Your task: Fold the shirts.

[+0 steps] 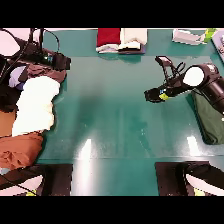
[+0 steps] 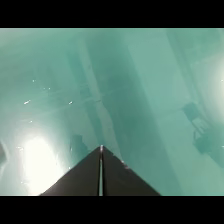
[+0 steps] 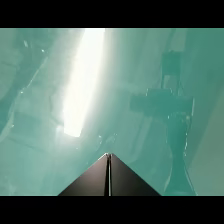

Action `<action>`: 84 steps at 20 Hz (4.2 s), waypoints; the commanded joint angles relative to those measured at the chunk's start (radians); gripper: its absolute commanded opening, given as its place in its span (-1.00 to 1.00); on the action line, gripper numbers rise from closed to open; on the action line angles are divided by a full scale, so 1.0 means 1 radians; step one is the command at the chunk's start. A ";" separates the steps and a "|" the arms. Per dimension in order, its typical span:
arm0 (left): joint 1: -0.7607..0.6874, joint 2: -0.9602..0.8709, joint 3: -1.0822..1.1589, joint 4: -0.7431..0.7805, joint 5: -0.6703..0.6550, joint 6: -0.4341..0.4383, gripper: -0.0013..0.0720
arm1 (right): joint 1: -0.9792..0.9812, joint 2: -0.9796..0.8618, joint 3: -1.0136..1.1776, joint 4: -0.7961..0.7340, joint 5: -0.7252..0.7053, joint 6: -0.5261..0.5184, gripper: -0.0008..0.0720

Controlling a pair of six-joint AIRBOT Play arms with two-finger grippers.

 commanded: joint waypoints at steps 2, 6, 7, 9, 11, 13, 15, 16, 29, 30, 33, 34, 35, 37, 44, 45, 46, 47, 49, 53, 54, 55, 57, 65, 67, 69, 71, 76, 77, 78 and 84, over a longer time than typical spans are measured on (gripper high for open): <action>0.000 0.000 0.000 0.000 0.000 0.000 -0.90 | 0.001 -0.001 0.001 0.001 -0.013 0.000 -0.93; 0.000 0.000 0.000 0.000 0.000 0.000 -0.90 | 0.001 -0.001 0.001 0.002 -0.011 0.000 -0.93; 0.000 0.000 0.000 0.000 0.000 0.000 -0.90 | 0.001 -0.001 0.001 0.002 -0.011 0.000 -0.93; 0.000 0.000 0.000 0.000 0.000 0.000 -0.90 | 0.002 -0.001 0.001 0.002 -0.011 0.000 -0.93; 0.000 0.000 0.000 0.000 0.000 0.000 -0.90 | 0.001 -0.001 0.001 0.001 -0.011 0.000 -0.93; 0.000 0.000 0.000 -0.014 0.008 -0.012 -0.90 | 0.001 -0.001 0.001 0.001 -0.011 0.000 -0.93; 0.001 -0.003 0.000 -0.005 0.072 0.005 -0.89 | 0.001 -0.001 0.001 0.001 -0.007 0.000 -0.93; 0.008 -0.005 0.000 0.053 0.118 -0.001 -0.86 | 0.001 -0.001 0.001 0.001 -0.006 0.000 -0.93; 0.256 -0.478 0.000 0.251 0.425 -0.164 0.72 | 0.002 -0.001 0.001 0.008 -0.008 0.000 -0.93; 0.256 -0.500 0.001 0.250 0.455 -0.164 0.71 | 0.002 -0.001 0.000 0.008 -0.012 0.000 -0.93; 0.256 -0.509 0.004 0.251 0.464 -0.164 0.50 | 0.002 -0.001 -0.001 0.008 -0.012 0.000 -0.93; 0.256 -0.509 0.019 0.252 0.429 -0.162 -0.08 | 0.001 -0.001 -0.001 0.007 -0.013 0.000 -0.93; 0.256 -0.509 0.038 0.253 0.393 -0.152 -0.63 | 0.002 -0.001 0.000 0.007 -0.015 0.000 -0.93; 0.256 -0.509 0.120 0.253 0.297 -0.128 -0.90 | 0.001 -0.001 0.028 0.006 -0.016 0.000 -0.93; 0.180 -0.159 0.375 0.253 0.226 -0.038 -0.90 | -0.033 0.013 0.401 -0.003 0.014 -0.029 -0.94; 0.151 -0.080 0.376 0.253 0.214 -0.017 -0.90 | -0.052 0.026 0.446 -0.003 0.006 -0.029 -0.93; 0.122 -0.016 0.376 0.253 0.192 0.001 -0.90 | -0.073 0.037 0.485 -0.003 0.005 -0.029 -0.94; 0.087 0.039 0.376 0.253 0.167 0.015 -0.90 | -0.100 0.047 0.526 -0.003 0.010 -0.029 -0.94; -0.008 0.117 0.376 0.253 0.115 0.027 -0.90 | -0.153 0.069 0.591 -0.003 0.010 -0.029 -0.94; -0.282 0.104 0.373 0.225 0.026 0.027 -0.90 | -0.250 0.109 0.655 -0.002 0.008 -0.029 -0.94; -0.354 0.073 0.373 0.207 0.026 0.027 -0.90 | -0.270 0.119 0.656 -0.001 0.008 -0.028 -0.94; -0.425 0.035 0.373 0.187 0.033 0.027 -0.90 | -0.289 0.127 0.656 -0.001 0.009 -0.027 -0.94; -0.557 -0.069 0.373 0.134 0.055 0.045 -0.90 | -0.318 0.138 0.655 0.000 0.022 -0.027 -0.94; -0.591 -0.334 0.373 0.079 -0.050 0.047 0.52 | -0.329 0.120 0.655 -0.001 0.110 -0.028 -0.93; -0.462 -0.317 0.373 0.098 -0.141 0.013 0.52 | -0.329 0.106 0.655 0.000 0.129 -0.028 -0.93; -0.310 -0.315 0.372 0.097 -0.240 -0.037 0.52 | -0.328 0.090 0.653 0.000 0.162 -0.028 -0.93; -0.185 -0.307 0.320 0.096 -0.259 -0.053 0.52 | -0.317 0.067 0.653 -0.001 0.193 -0.039 -0.94; -0.032 -0.306 0.009 0.079 -0.171 -0.053 0.52 | -0.237 0.000 0.653 -0.003 0.222 -0.053 -0.94; -0.027 -0.306 -0.064 0.078 -0.119 -0.053 0.52 | -0.222 -0.013 0.653 -0.003 0.222 -0.053 -0.93; -0.027 -0.307 -0.129 0.079 -0.063 -0.053 0.52 | -0.209 -0.027 0.653 -0.003 0.222 -0.053 -0.94; -0.036 -0.364 -0.243 -0.093 0.079 -0.024 0.52 | -0.167 -0.072 0.653 -0.004 0.218 -0.053 -0.94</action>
